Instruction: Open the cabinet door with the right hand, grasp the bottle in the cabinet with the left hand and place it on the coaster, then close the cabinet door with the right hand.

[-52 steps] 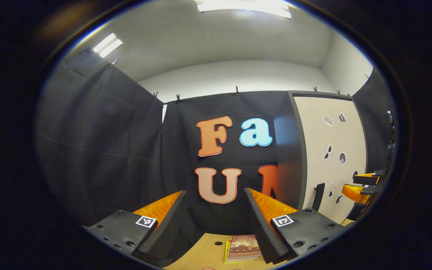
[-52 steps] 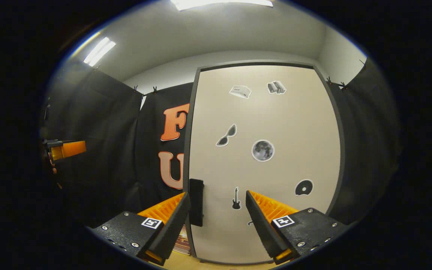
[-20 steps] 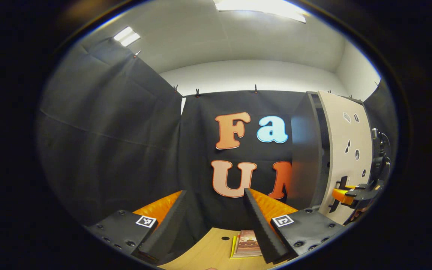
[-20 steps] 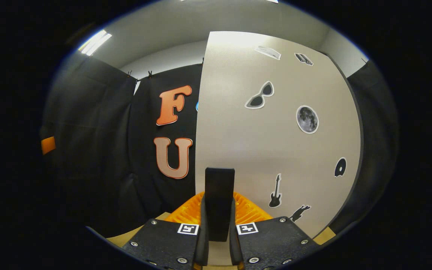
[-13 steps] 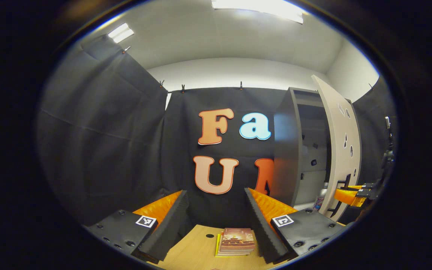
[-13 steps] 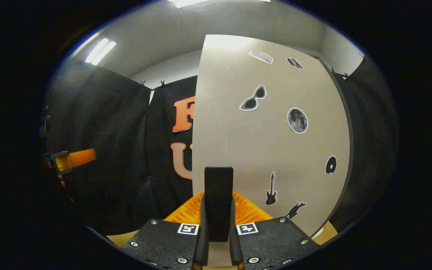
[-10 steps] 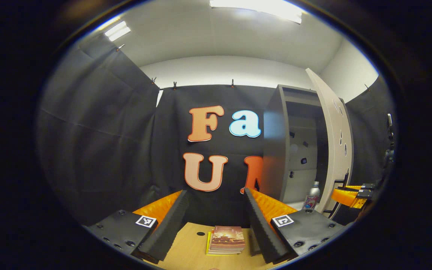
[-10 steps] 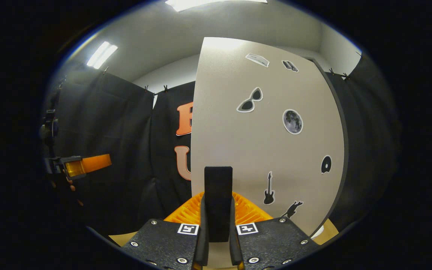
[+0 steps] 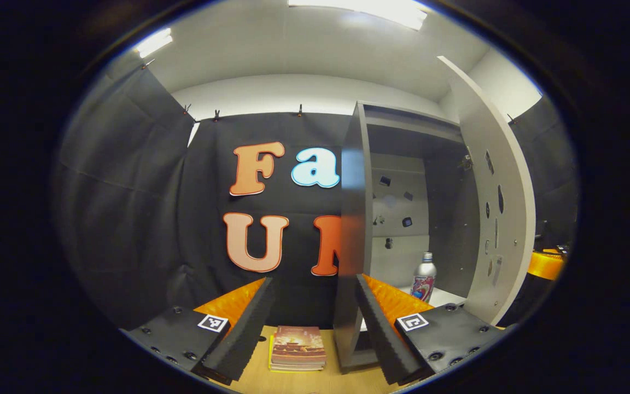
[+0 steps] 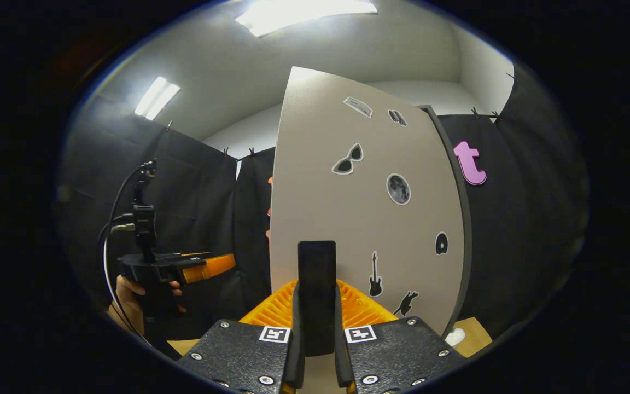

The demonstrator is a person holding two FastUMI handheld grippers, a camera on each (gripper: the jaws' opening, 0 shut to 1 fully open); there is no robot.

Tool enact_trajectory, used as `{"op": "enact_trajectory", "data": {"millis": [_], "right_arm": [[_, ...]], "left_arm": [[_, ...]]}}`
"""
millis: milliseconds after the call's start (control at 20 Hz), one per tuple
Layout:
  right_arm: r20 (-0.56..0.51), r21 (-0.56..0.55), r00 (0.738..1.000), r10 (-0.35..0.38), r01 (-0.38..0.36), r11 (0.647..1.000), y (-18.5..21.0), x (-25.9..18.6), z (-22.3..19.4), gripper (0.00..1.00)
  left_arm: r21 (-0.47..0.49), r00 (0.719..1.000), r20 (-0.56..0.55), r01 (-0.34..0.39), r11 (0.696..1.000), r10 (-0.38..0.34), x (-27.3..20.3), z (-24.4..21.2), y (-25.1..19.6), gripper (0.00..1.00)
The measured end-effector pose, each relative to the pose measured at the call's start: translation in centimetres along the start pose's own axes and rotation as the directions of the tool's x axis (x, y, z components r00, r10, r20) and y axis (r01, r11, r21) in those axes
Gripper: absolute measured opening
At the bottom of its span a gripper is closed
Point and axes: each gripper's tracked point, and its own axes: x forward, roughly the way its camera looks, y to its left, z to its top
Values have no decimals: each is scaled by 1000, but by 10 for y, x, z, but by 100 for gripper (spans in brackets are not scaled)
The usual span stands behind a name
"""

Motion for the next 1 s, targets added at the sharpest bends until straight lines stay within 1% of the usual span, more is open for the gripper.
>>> {"op": "enact_trajectory", "data": {"millis": [150,200,250,300,350,400,450,600,800,850,900,950,1000], "right_arm": [[19,-15,999,-41,41,999,-8,-11,2,22],[25,-14,998,-51,52,999,-9,-12,1,22],[30,-14,998,-55,56,998,-9,-12,0,22],[36,-8,998,-58,58,998,-10,-15,2,22],[44,2,997,-60,60,998,-10,-15,2,22],[59,5,996,-65,65,998,-11,-14,4,19],[71,10,995,-75,75,997,-12,-13,5,22],[88,11,991,-106,105,994,-19,-13,8,22],[108,11,986,-124,123,992,-25,-14,12,21],[114,2,985,-132,133,991,-29,-15,14,18],[118,-8,983,-140,142,990,-33,-15,14,18],[119,-14,982,-147,150,989,-36,-16,15,21],[116,-13,982,-150,152,988,-37,-16,15,21]], "left_arm": [[25,999,17,43,999,-43,10,-8,-29,93],[30,998,19,54,998,-54,13,-12,-39,96],[32,997,15,75,997,-75,17,-16,-52,96],[29,996,10,93,995,-94,21,-21,-66,93],[26,993,2,115,993,-115,27,-26,-80,93],[24,991,-5,134,991,-134,31,-32,-92,93],[26,988,-13,153,988,-152,34,-38,-106,93],[51,983,-37,183,982,-182,49,-59,-141,93],[24,966,-80,248,968,-245,73,-89,-188,93],[19,962,-93,261,965,-258,80,-96,-198,94],[15,959,-106,267,964,-264,87,-103,-208,93],[11,956,-121,269,963,-266,93,-111,-215,93],[11,954,-138,270,963,-266,100,-118,-223,93]]}}
